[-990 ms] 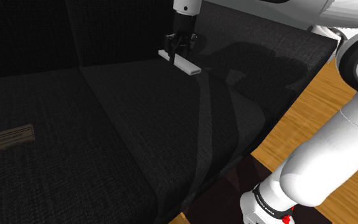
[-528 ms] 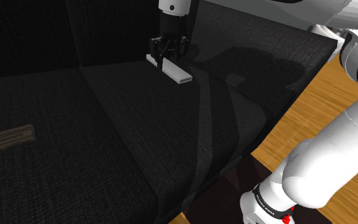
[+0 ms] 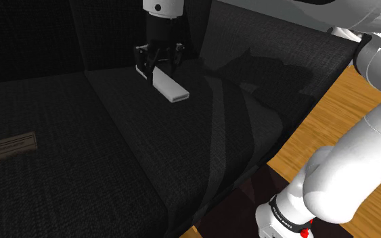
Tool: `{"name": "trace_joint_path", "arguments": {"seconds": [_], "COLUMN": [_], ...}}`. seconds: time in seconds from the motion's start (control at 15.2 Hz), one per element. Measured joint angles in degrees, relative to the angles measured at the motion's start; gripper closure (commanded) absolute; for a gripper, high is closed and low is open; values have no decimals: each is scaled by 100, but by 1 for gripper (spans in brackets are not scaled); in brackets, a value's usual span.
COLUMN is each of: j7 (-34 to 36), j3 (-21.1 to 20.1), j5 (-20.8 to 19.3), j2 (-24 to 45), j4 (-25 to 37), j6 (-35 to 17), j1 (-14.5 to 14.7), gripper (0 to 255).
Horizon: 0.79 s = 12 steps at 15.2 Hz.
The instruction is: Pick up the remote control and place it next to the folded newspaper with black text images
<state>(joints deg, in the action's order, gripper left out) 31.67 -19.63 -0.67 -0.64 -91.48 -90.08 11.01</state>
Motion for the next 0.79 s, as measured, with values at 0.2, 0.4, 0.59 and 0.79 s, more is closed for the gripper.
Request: {"name": "trace_joint_path", "arguments": {"seconds": [0.2, 0.4, 0.59, 0.79], "j7": [488, 921, 1380, 1816], "j3": [-247, -454, -663, -840], "j5": [-60, -137, -244, -427], "j2": [187, 383, 615, 991], "j4": [212, 525, 699, 1152], "j6": [44, 186, 166, 297], "j1": [245, 473, 735, 1025], "gripper": [255, 255, 255, 255]}}
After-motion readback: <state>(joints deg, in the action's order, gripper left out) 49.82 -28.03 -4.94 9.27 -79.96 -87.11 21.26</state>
